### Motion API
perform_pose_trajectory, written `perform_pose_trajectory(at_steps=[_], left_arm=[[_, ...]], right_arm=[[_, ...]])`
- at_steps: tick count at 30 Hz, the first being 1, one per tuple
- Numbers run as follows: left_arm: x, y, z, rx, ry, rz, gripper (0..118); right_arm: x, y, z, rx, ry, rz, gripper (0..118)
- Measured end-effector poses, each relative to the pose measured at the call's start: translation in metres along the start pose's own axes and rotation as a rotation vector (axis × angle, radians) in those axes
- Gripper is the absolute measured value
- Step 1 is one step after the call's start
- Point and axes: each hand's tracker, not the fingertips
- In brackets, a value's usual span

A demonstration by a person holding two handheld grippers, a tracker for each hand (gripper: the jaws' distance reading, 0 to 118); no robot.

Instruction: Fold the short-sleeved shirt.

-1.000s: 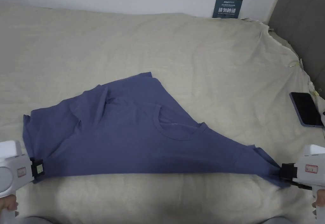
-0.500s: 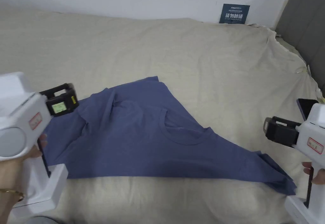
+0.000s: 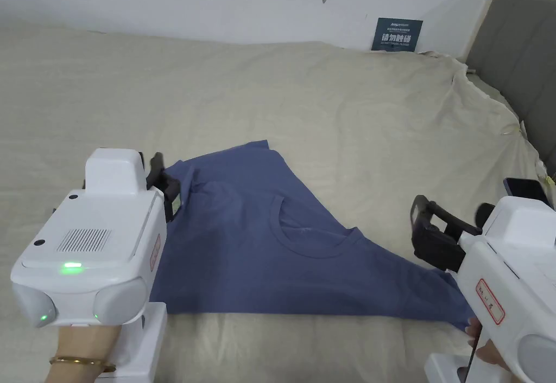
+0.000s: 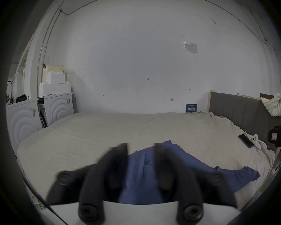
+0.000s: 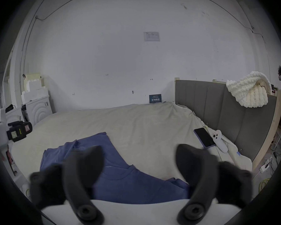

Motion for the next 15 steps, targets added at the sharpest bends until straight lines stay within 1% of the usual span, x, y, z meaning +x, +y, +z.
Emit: perform_pose_trajectory(at_steps=[1, 2, 3, 6, 9, 15], left_arm=[[0.0, -0.001, -0.001, -0.011, -0.005, -0.006, 0], [-0.001, -0.003, -0.001, -0.021, -0.023, -0.003, 0], [0.001, -0.001, 0.0, -0.034, -0.053, 0.006, 0], [0.002, -0.003, 0.0, -0.05, -0.066, 0.014, 0], [0.0, -0.007, -0.007, -0.066, -0.068, 0.015, 0], [0.005, -0.002, -0.023, -0.09, -0.082, 0.005, 0]], right_arm=[[-0.001, 0.0, 0.0, -0.001, 0.001, 0.004, 19], [-0.002, 0.0, -0.001, -0.005, 0.001, 0.004, 3], [-0.002, 0.0, -0.002, -0.008, 0.008, -0.001, 1], [-0.002, -0.002, -0.005, -0.028, 0.024, -0.011, 0], [-0.005, -0.004, -0.007, -0.029, 0.009, 0.017, 0], [-0.008, -0.002, -0.017, -0.033, -0.001, 0.002, 0]])
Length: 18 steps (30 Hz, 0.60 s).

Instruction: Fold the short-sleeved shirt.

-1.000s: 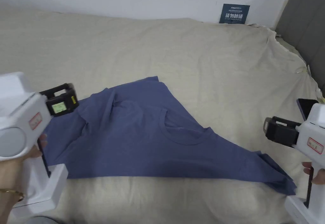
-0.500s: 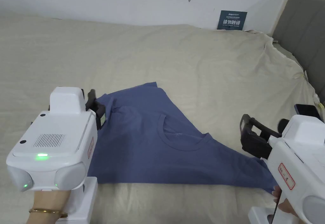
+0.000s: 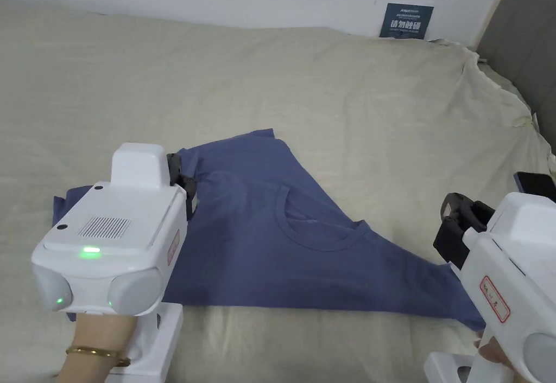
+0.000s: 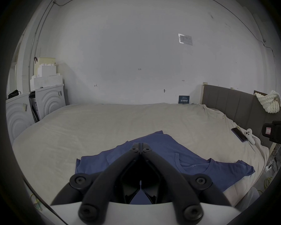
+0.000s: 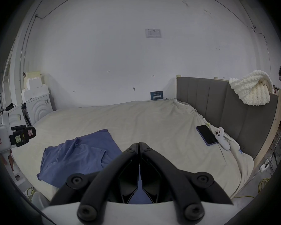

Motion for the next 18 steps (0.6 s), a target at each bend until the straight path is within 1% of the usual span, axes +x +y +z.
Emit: perform_pose_trajectory(at_steps=[6, 9, 11, 12, 13, 14, 15, 16, 17, 18], left_arm=[[0.003, 0.025, -0.059, -0.034, -0.04, -0.019, 0], [0.006, 0.043, -0.108, -0.079, -0.099, 0.025, 0], [0.011, 0.055, -0.148, -0.122, -0.114, 0.021, 1], [0.017, 0.06, -0.16, -0.148, -0.13, 0.02, 13], [0.022, 0.065, -0.178, -0.177, -0.132, 0.005, 28], [0.026, 0.068, -0.198, -0.21, -0.146, -0.011, 53], [0.029, 0.071, -0.216, -0.243, -0.151, -0.032, 91], [0.035, 0.072, -0.235, -0.287, -0.154, -0.042, 113], [0.039, 0.074, -0.253, -0.333, -0.146, -0.06, 118], [0.043, 0.074, -0.27, -0.354, -0.143, -0.071, 118]], right_arm=[[-0.004, 0.007, -0.02, -0.019, 0.002, -0.009, 0], [-0.003, 0.011, -0.034, -0.027, 0.009, 0.0, 0], [-0.002, 0.014, -0.042, -0.032, 0.012, 0.002, 0], [-0.001, 0.014, -0.045, -0.034, 0.012, 0.001, 0], [0.0, 0.015, -0.05, -0.038, 0.011, 0.0, 0], [0.001, 0.016, -0.054, -0.043, 0.01, -0.004, 0], [0.003, 0.018, -0.059, -0.047, 0.008, -0.01, 0], [0.005, 0.019, -0.064, -0.052, 0.007, -0.019, 0], [0.007, 0.02, -0.068, -0.06, 0.007, -0.026, 0], [0.009, 0.02, -0.072, -0.067, 0.009, -0.029, 0]])
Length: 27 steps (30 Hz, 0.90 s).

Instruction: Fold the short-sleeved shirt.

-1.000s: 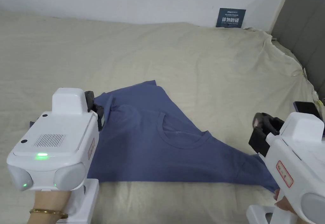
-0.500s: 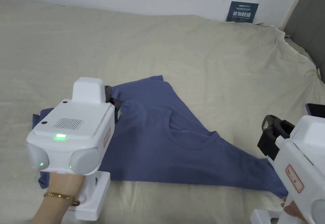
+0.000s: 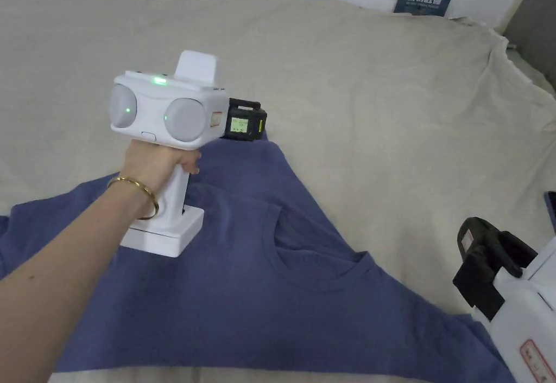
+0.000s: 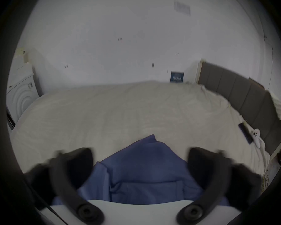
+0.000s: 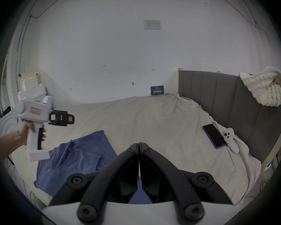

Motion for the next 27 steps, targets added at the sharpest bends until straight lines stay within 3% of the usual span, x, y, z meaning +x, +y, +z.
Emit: perform_pose_trajectory(at_steps=[6, 10, 14, 17, 19, 21, 22, 23, 25, 27], left_arm=[[0.01, 0.029, -0.094, -0.175, 0.028, -0.047, 118], [0.016, 0.033, -0.15, -0.314, 0.062, -0.007, 118], [0.027, 0.028, -0.184, -0.382, 0.082, -0.088, 114], [0.034, 0.021, -0.201, -0.45, 0.142, -0.142, 94], [0.037, 0.013, -0.206, -0.514, 0.102, -0.174, 72], [0.041, 0.013, -0.197, -0.464, 0.021, -0.123, 42], [0.043, 0.014, -0.195, -0.467, 0.054, -0.133, 28], [0.046, 0.015, -0.193, -0.465, 0.057, -0.144, 0], [0.05, 0.013, -0.185, -0.459, 0.08, -0.172, 0], [0.046, 0.016, -0.172, -0.388, 0.068, -0.116, 0]], right_arm=[[0.014, 0.001, -0.028, -0.039, -0.02, 0.005, 0], [0.02, -0.005, -0.04, -0.071, -0.04, 0.002, 0], [0.023, -0.011, -0.048, -0.106, -0.052, 0.005, 0], [0.02, -0.011, -0.042, -0.12, -0.059, 0.0, 0], [0.019, -0.011, -0.039, -0.127, -0.062, -0.009, 0], [0.016, -0.009, -0.032, -0.13, -0.067, -0.012, 0], [0.015, -0.007, -0.029, -0.131, -0.068, -0.014, 0], [0.015, -0.007, -0.027, -0.132, -0.069, -0.015, 0], [0.014, -0.003, -0.023, -0.129, -0.075, -0.017, 0], [0.014, 0.002, -0.016, -0.121, -0.081, -0.018, 0]])
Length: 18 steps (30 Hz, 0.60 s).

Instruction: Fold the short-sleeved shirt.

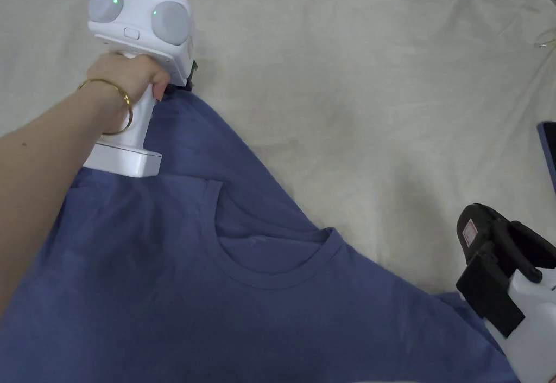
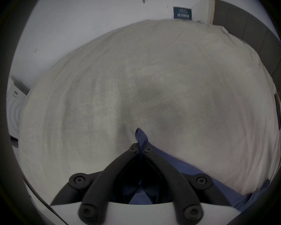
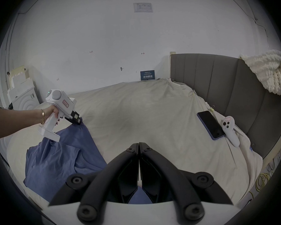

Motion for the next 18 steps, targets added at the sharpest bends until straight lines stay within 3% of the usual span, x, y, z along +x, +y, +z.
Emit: perform_pose_trajectory(at_steps=[4, 9, 11, 14, 15, 16, 18], left_arm=[[-0.019, -0.008, 0.051, 0.175, -0.039, 0.104, 0], [-0.037, -0.024, 0.116, 0.303, -0.049, 0.105, 0], [-0.044, -0.032, 0.138, 0.327, -0.053, 0.107, 0], [-0.05, -0.042, 0.161, 0.352, -0.071, 0.13, 0], [-0.052, -0.045, 0.167, 0.355, -0.071, 0.133, 0], [-0.052, -0.047, 0.171, 0.36, -0.069, 0.132, 0], [-0.051, -0.053, 0.178, 0.365, -0.06, 0.122, 0]], right_arm=[[0.007, 0.012, 0.01, 0.006, -0.02, 0.014, 0], [0.014, 0.023, 0.011, -0.028, -0.035, 0.06, 0], [0.011, 0.018, -0.009, -0.123, -0.028, 0.12, 0], [0.017, 0.021, -0.027, -0.253, 0.016, 0.101, 2], [0.018, 0.02, -0.035, -0.289, 0.025, 0.091, 17], [0.02, 0.016, -0.044, -0.305, 0.04, 0.098, 41], [0.018, 0.009, -0.068, -0.422, 0.047, 0.126, 106]])
